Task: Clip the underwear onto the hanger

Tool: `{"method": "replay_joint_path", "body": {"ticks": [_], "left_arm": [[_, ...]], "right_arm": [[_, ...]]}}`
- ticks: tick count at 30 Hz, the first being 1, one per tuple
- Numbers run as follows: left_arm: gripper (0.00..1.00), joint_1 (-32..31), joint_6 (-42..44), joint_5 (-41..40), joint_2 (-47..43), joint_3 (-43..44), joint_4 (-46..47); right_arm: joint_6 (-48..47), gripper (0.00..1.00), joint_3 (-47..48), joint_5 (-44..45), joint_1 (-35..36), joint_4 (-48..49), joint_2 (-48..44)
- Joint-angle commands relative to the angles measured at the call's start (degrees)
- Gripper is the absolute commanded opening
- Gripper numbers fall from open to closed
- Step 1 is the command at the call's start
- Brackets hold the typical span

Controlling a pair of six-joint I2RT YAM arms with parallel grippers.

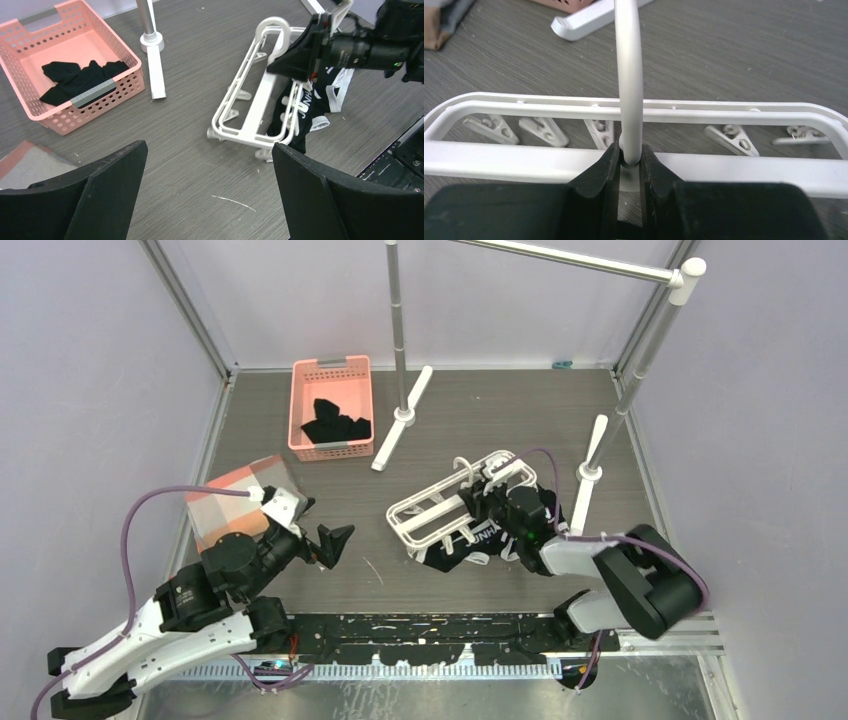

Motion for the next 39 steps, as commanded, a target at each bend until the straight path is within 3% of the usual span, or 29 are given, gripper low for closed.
{"method": "replay_joint_path", "body": {"ticks": [1, 9, 16, 20, 27, 39], "left_arm": [[0.98, 0.20, -0.97, -2.03, -1.85, -1.22, 0.50], [0.99, 0.21, -0.45, -3.63, -3.31, -3.18, 0.02], [0.99, 0.20, 0.60, -4.94, -2.26, -2.96, -0.80], [0.99, 0.21, 1.10, -6.01, -1.98, -3.09, -1.30], [0.99, 0.25, 2.09, -6.48, -0.13, -3.03, -1.10], [0.98, 0.21, 2.77, -5.32, 3.26, -2.48, -1.80]], "right_arm": [[-1.19, 0.01, 2.31, 2.16, 0.15, -2.12, -11.76], [-2.27, 0.01, 7.05, 10.99, 0.20, -21.80, -31.00], [-3.41, 0.01, 11.87, 19.80, 0.20, -26.46, -38.93], [-4.22, 0.01, 20.83, 26.46, 0.18, -32.13, -37.55], [-8.66, 0.01, 35.71, 28.46, 0.24, -37.84, -33.90], [-15.94, 0.01, 60.52, 33.78, -0.19, -33.96, -15.29]]}}
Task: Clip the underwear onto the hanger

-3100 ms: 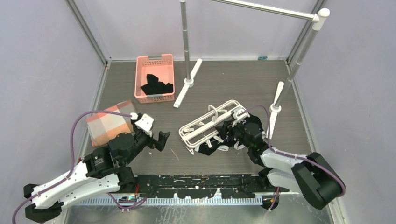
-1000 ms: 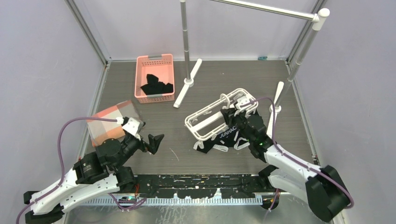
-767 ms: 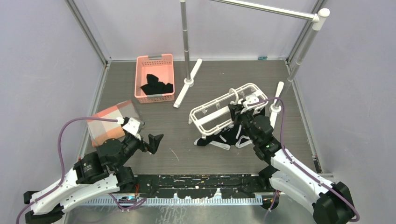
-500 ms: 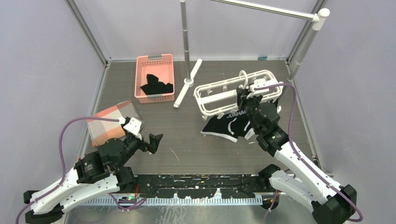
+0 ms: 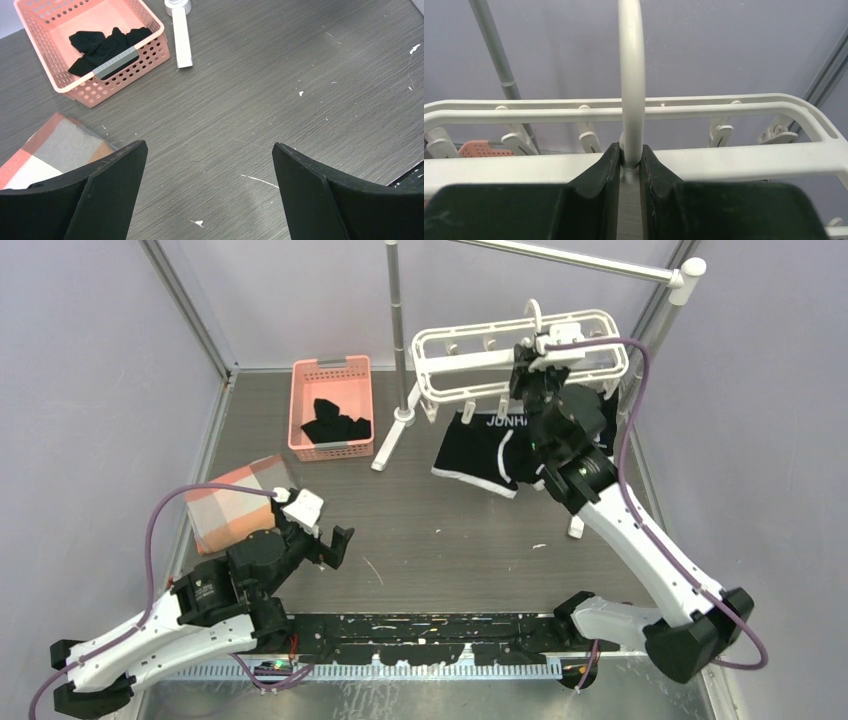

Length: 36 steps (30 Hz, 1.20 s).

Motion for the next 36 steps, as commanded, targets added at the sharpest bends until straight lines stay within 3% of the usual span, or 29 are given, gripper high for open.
{"method": "replay_joint_path", "body": {"ticks": [1, 6, 12, 19, 36], "left_arm": [[0.98, 0.20, 0.70, 0.30, 0.16, 0.71, 0.82], [0.96, 0.17, 0.32, 1.50, -0.67, 0.37, 1.01], [0.94, 0.21, 0.10, 3.68, 0.12, 0.58, 0.73], [0.93, 0.17, -0.30, 5.72, 0.68, 0.70, 0.68], [0.91, 0.18, -1.09, 7.25, 0.86, 1.06, 0.42]], "right_arm": [[-5.22, 0.00, 11.56, 2.42, -0.55, 9.41, 5.33], [-5.87, 0.01, 24.09, 1.69, -2.61, 6.69, 13.50], [-5.52, 0.01, 31.84, 5.01, -3.86, 6.89, 19.52], [-5.29, 0.01, 37.30, 5.86, -5.16, 7.15, 23.72], [-2.88, 0.01, 47.99, 13.16, -8.50, -5.07, 33.35]]}}
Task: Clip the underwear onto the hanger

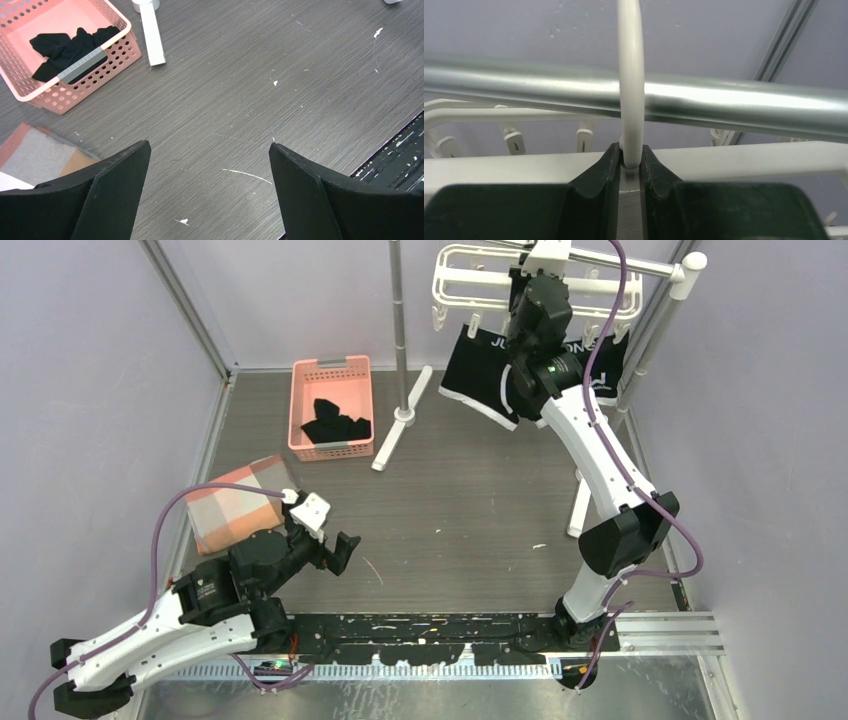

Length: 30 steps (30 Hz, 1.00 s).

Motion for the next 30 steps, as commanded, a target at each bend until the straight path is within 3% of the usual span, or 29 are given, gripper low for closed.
{"method": "replay_joint_path", "body": {"ticks": [1, 9, 11, 14, 22, 26, 30], "left_arm": [[0.90, 0.20, -0.53, 0.79, -0.31, 1.04, 0.86], [0.91, 0.15, -0.08, 2.43, -0.87, 0.88, 1.04], [0.93, 0.20, -0.14, 2.62, -1.13, 0.89, 0.99], [0.95, 0.20, -0.89, 1.48, -1.52, 0.96, 0.68], [0.99, 0.21, -2.67, -0.10, -1.92, 1.77, -0.36], [0.99, 0.21, -4.66, -1.03, -3.24, 2.21, -0.75], [0.99, 0.21, -5.01, -2.75, -2.60, 3.65, -3.25]], "right_arm": [[1.50, 0.01, 3.93, 2.25, -0.63, 2.92, -1.58], [5.26, 0.02, -5.14, 1.62, -0.63, 1.73, -5.23], [6.02, 0.15, -6.84, -0.13, -0.66, 1.58, -6.71], [6.83, 0.57, -6.54, -3.95, -0.59, -1.45, -8.62], [11.34, 0.71, -11.71, -8.42, -0.56, -2.93, -18.75], [12.92, 0.79, -17.69, -19.23, -0.64, -2.69, -27.37], [11.36, 0.86, -31.07, -31.40, -0.61, 3.99, -40.23]]}}
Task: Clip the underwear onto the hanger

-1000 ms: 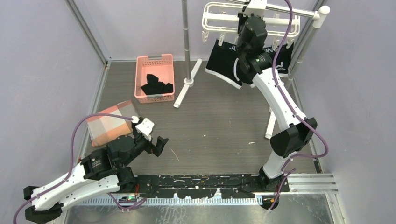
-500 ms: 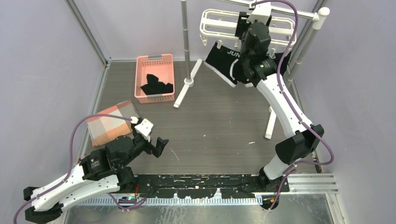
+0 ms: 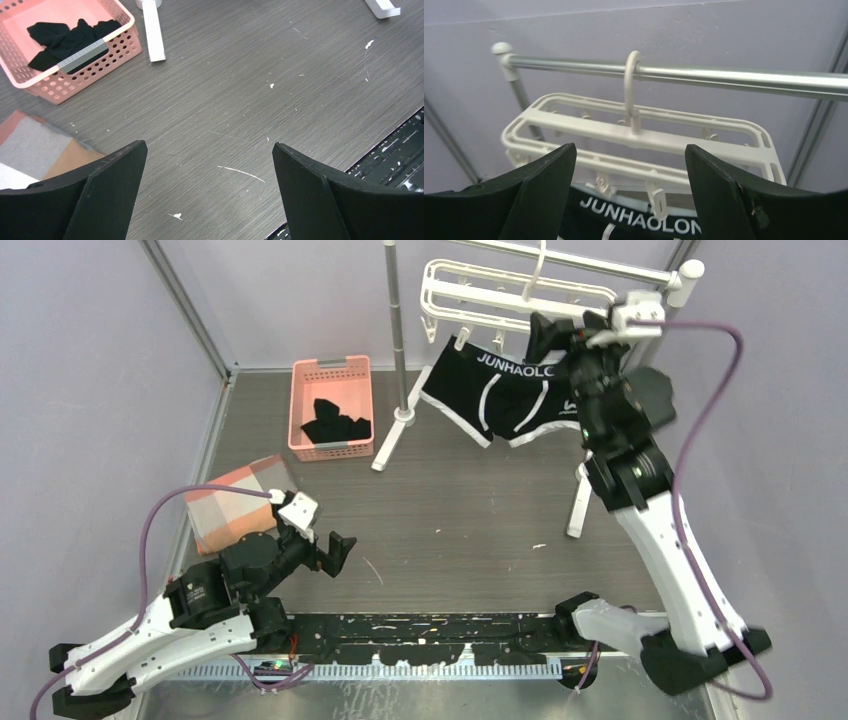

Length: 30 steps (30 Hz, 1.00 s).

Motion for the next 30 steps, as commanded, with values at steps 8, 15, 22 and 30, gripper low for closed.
{"method": "replay_joint_path", "body": {"ticks": [8, 15, 22, 30], "left_arm": [[0.98, 0.21, -8.67, -4.55, 1.56, 6.66, -7.81], [0.98, 0.15, -10.32, -4.18, -1.71, 7.30, -10.18], [0.98, 0.17, -8.02, -6.38, -1.90, 8.45, -12.21], [0.98, 0.15, -11.66, -10.16, -2.64, 7.44, -12.68]], "right_arm": [[8.93, 1.00, -22.88, -11.21, -0.21, -4.54, -31.48], [15.80, 1.00, -37.10, -5.60, -0.17, -20.04, -47.04], [15.14, 1.00, -43.07, -4.11, -0.26, -29.43, -58.53], [13.81, 1.00, -45.49, -1.95, -0.22, -29.86, -62.56]]}}
